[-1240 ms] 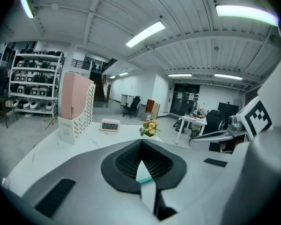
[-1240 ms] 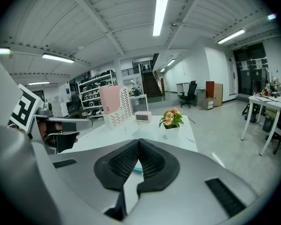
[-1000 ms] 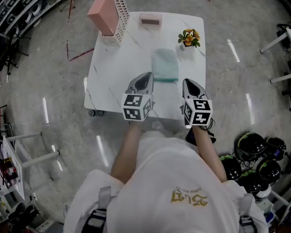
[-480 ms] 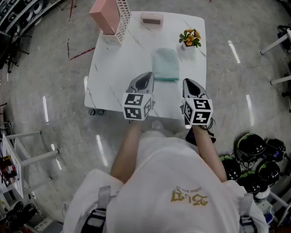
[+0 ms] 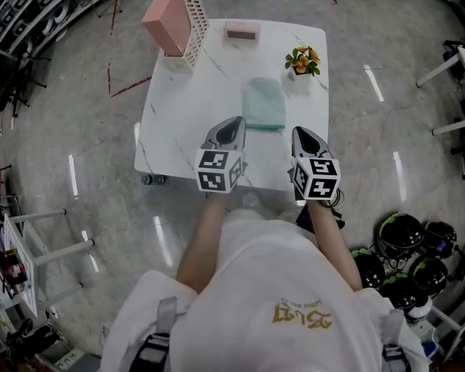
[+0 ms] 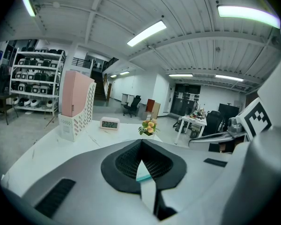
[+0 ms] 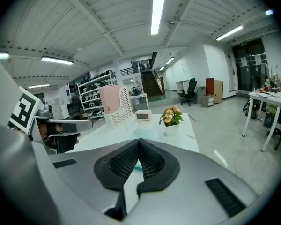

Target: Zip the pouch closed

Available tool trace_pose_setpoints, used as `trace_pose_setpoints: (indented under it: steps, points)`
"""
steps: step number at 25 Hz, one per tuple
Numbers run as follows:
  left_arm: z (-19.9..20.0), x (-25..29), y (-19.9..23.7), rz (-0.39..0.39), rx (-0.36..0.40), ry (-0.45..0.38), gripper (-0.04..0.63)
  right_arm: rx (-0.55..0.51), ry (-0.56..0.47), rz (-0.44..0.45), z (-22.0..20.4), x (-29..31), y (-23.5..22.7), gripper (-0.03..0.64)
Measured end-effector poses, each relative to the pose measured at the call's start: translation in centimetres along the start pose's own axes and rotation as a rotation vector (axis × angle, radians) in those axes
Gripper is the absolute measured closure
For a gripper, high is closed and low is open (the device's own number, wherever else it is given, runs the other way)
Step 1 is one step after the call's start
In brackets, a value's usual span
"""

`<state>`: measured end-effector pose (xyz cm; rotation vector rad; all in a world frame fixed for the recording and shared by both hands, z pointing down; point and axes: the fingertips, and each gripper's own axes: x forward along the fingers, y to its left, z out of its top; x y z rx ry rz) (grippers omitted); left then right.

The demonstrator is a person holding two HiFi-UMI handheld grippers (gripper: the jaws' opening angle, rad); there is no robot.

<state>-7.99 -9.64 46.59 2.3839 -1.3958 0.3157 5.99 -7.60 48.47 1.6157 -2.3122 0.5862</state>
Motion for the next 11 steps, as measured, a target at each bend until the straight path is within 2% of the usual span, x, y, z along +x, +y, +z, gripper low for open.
trace_pose_setpoints:
  steps: [11]
  points:
    - [-0.35,0.3,-0.09,-0.003,-0.003,0.005,0.578,0.014,0.004,0.002,-0.36,0.04,-0.32,0.604]
